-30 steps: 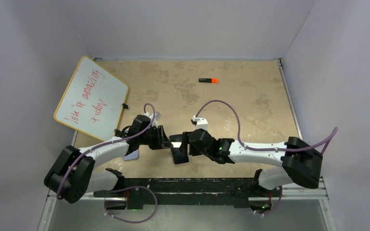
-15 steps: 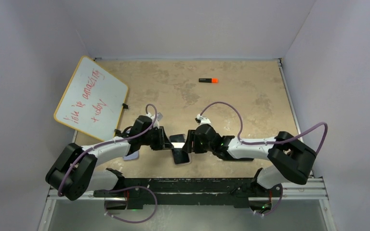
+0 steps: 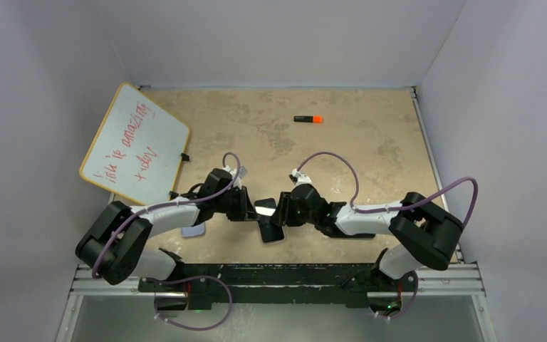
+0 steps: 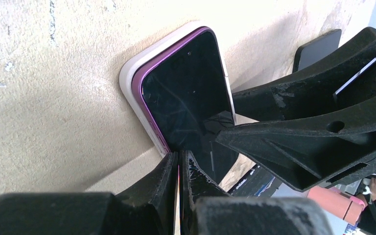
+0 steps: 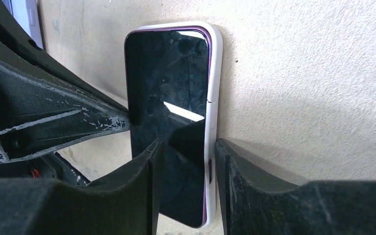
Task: Put the phone into the phone case
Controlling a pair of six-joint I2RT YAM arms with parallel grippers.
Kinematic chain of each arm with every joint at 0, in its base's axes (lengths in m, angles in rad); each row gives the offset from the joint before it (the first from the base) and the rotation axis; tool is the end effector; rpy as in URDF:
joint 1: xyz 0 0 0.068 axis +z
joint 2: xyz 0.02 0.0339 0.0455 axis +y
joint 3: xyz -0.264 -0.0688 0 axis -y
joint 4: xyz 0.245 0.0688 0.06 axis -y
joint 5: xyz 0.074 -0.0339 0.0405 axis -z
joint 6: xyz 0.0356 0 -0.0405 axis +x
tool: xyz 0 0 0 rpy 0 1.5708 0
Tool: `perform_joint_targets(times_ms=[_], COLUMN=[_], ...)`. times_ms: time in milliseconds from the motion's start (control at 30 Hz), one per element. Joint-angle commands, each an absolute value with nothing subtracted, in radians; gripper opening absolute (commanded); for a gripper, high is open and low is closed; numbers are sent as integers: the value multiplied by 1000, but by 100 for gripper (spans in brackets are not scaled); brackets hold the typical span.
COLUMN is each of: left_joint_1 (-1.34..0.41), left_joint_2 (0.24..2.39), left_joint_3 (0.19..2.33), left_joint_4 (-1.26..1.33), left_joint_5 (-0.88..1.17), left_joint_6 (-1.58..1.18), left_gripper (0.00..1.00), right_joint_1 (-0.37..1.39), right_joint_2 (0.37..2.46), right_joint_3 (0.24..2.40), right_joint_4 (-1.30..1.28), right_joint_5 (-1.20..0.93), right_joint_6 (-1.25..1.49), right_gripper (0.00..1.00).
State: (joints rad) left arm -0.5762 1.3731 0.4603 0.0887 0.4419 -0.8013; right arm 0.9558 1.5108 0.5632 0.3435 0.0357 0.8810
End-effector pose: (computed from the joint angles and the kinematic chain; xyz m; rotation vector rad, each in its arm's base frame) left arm 0.1909 -0.1422 0.1373 -0.0651 2.6266 -1.1055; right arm 0.1661 0.2329 0.1509 -0.0660 2.3555 0.9572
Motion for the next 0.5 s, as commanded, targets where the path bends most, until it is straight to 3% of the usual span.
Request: perform_joint_targets(times_ms=[0, 333, 467], left_joint_1=[-654, -660, -662], left_joint_2=[1416, 1304, 1254], left_joint_3=[516, 508, 467], left_joint_4=[224, 15, -33], left_joint_5=[442, 362, 376], left_joint_6=[-815, -817, -854], left_gripper=[7, 23, 24], right_joint_1=[969, 969, 969], right_joint_2=[1544, 1434, 1391], right_joint_3=[539, 481, 468], right_joint_4=[445, 373, 333], right_joint_5=[2, -3, 14], right_joint_6=[918, 924, 904], right_gripper=[43, 49, 50])
